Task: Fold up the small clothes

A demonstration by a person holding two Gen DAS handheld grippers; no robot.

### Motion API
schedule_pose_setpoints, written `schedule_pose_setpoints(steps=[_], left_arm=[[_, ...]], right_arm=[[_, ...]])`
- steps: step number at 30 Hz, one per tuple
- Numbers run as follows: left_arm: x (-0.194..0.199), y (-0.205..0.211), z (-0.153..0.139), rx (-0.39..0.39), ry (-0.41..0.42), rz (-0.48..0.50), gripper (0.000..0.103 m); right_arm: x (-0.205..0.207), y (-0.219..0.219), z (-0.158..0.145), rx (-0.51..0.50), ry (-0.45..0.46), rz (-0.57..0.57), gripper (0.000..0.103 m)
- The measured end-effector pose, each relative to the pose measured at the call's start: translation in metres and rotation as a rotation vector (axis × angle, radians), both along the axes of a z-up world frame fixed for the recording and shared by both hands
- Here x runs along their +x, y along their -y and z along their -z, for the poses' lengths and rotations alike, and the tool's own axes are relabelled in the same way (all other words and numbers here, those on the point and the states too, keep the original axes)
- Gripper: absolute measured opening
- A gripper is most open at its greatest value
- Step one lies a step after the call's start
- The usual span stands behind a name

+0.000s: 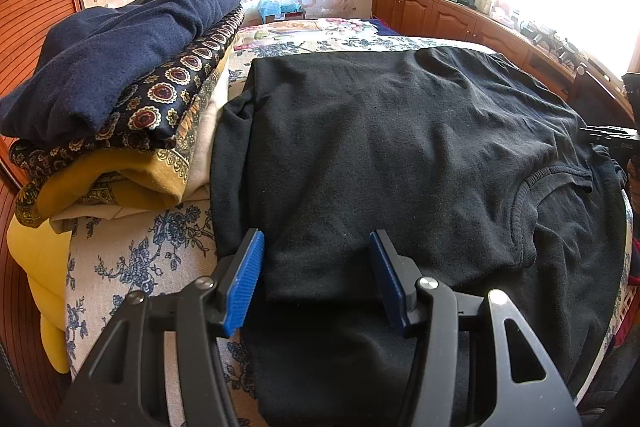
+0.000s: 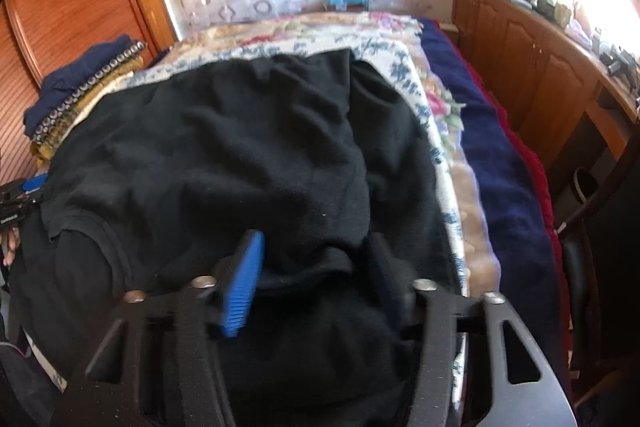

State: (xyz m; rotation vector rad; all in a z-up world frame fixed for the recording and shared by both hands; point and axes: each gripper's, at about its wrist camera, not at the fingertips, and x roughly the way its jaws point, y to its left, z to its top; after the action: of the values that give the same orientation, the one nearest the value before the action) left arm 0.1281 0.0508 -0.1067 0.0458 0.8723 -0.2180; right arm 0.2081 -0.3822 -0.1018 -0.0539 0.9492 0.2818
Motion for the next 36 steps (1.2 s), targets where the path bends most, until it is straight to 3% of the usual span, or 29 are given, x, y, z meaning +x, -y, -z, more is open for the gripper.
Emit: schedule_pose_setpoints(steps=[2,4,7,10,16,21,24,26,31,36], left_arm=[[0.000,0.000,0.000,-0.001,0.000,0.000,0.054],[0.000,0.000,0.000,-0.002,0.000,0.000,0.054],[0.001,-0.001,0.000,-0.007,0.000,0.001,0.054],[-0.001,-0.006,-0.001,-0.008,-0.014,0.000,0.054],[-0.017,-0.016,-0.007,-0.093,-0.025,0.001,0.054],[-0.018,-0.016,-0.005,-0.097,-0.024,0.004,0.044],[-0.014,-0.012,-0.006,-0.084,-0.016,0.023,0.032],[-0.014,-0.010,-0.009,-0.069,0.008,0.025,0.008],[-0.023,-0.004,-0.027,-0.041,0.077,0.032,0.001],[-0.040,-0.004,-0.060,-0.092,0.167,0.033,0.000]], right_arm=[[0.001,-0.008,0.001,-0.036,0.004,-0.009,0.018],[-0.001,-0.012,0.000,-0.036,0.018,-0.022,0.011],[-0.002,-0.017,0.005,-0.076,0.027,-0.009,0.011],[-0.005,-0.013,0.008,-0.051,0.051,0.003,0.011],[-0.012,-0.011,0.011,-0.042,0.099,0.018,0.011],[-0.010,-0.009,0.012,-0.030,0.099,0.018,0.011],[-0.010,-0.008,0.012,-0.025,0.099,0.019,0.011],[-0.010,-0.009,0.012,-0.031,0.098,0.019,0.011],[-0.012,-0.015,0.009,-0.078,0.111,-0.005,0.005],[-0.023,-0.010,-0.014,-0.055,0.176,-0.015,0.004]])
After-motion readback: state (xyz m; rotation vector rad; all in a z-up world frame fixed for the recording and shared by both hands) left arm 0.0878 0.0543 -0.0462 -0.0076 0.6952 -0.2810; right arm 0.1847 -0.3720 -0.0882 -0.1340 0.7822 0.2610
